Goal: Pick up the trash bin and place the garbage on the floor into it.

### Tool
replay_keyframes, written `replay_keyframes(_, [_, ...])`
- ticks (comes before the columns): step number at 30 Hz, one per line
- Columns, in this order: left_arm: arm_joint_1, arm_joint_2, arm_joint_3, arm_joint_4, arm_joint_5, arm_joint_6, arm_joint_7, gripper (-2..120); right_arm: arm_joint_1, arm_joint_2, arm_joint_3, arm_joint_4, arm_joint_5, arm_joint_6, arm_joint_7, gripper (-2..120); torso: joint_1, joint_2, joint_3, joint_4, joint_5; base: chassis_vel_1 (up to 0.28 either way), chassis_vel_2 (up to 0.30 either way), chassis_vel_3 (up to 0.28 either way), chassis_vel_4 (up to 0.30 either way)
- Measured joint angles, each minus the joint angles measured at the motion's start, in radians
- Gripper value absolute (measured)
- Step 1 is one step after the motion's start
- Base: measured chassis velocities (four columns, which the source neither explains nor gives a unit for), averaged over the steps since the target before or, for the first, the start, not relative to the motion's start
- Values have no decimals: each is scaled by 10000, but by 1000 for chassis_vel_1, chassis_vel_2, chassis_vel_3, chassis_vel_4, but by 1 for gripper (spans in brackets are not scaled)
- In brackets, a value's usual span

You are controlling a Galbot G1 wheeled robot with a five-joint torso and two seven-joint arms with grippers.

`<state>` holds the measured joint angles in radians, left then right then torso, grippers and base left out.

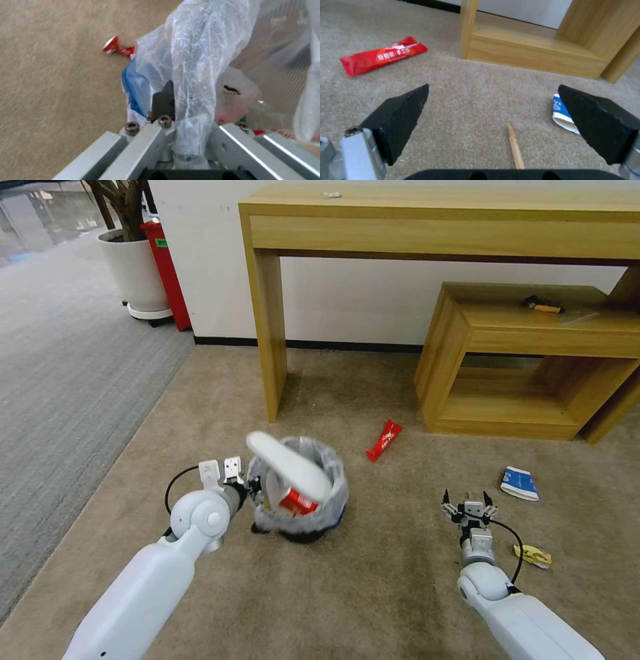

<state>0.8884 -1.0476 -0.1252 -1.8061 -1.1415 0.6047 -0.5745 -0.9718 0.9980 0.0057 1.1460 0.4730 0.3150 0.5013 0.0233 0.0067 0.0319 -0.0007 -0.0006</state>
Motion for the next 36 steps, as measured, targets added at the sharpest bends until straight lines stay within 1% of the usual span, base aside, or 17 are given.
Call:
replay_keyframes(2, [69,-1,-83,-389,-109,64,-105,0,-103,-58,8,159,5,-45,27,100,0,1,-2,-1,3,0,0,0,0])
replay_keyframes(6, [195,21,-219,-528,-85,68,-107,0,-174,-103,35,296,10,-89,74,100,-1,1,-2,-2,2,0,0,0,0])
replay_keyframes(9, [283,156,-545,-667,-97,69,-52,0,-314,-216,75,578,42,-166,116,100,-2,4,-3,1,2,0,0,0,0])
replay_keyframes(18, [66,379,-934,-302,-84,29,227,0,-671,-211,368,750,61,-100,128,100,-2,4,-3,-1,3,0,0,0,0])
replay_keyframes(24, [-11,399,-929,-160,-80,-25,255,0,-855,-167,507,781,-2,-9,103,100,-2,4,-3,0,2,-8,-9,5,9])
replay_keyframes(28, [-5,379,-897,-142,-68,-55,264,0,-995,-95,601,756,-103,75,62,100,-1,5,-3,1,3,-114,-91,115,98])
replay_keyframes(36, [118,353,-884,-208,-43,-81,269,0,-1006,26,598,446,-342,336,11,100,-2,5,-2,-8,5,-178,-199,187,169])
